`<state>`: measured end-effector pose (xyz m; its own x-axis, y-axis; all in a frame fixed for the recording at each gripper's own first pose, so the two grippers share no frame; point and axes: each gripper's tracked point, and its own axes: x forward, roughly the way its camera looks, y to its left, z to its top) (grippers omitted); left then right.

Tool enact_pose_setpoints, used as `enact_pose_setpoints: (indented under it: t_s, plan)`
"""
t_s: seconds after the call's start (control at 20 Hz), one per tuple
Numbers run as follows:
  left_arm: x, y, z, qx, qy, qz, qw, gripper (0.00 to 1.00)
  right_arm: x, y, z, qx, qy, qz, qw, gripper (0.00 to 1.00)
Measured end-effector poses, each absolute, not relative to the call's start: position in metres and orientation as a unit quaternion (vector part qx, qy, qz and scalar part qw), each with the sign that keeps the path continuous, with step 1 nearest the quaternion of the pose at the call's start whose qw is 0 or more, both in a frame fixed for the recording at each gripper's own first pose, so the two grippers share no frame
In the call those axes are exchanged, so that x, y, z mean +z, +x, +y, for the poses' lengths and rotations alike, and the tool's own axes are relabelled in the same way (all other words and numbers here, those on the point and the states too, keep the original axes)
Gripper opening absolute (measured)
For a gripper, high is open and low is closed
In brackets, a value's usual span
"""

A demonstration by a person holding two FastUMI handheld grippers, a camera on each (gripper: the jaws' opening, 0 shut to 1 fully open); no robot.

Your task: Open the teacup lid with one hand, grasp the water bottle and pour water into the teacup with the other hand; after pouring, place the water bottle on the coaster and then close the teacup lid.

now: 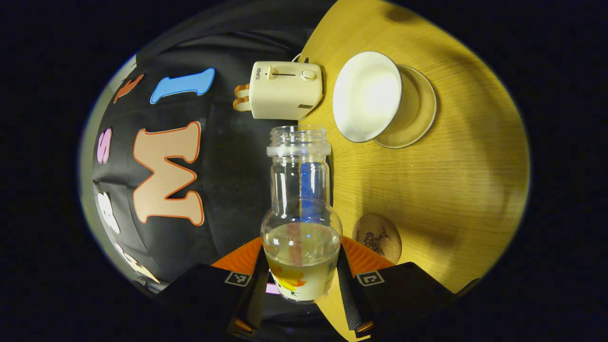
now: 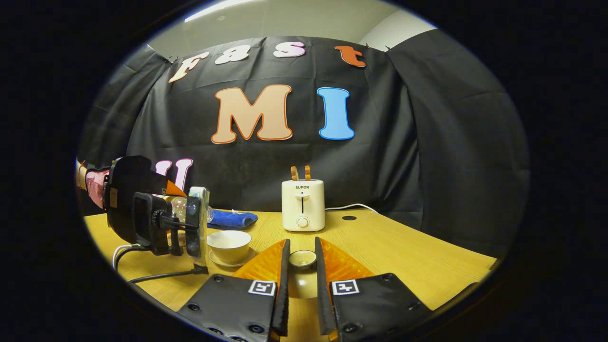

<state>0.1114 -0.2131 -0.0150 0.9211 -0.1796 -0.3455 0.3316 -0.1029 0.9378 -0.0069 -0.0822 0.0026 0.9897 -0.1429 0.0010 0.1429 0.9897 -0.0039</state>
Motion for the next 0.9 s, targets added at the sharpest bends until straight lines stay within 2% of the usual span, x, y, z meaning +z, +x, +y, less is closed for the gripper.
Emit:
enact_pose_setpoints:
  t_s: [0.5,0.9]
  plan:
    - [-0.007,0.113,-0.216,-0.186,0.778,0.041,0.599,0.65,0.004,-0.007,-0.082,-0.071,-0.002,0.0,0.997,0.29]
    - [0.005,0.116,-0.221,-0.178,0.804,0.024,0.567,0.65,0.003,-0.007,-0.081,-0.066,-0.002,0.0,0.998,0.29]
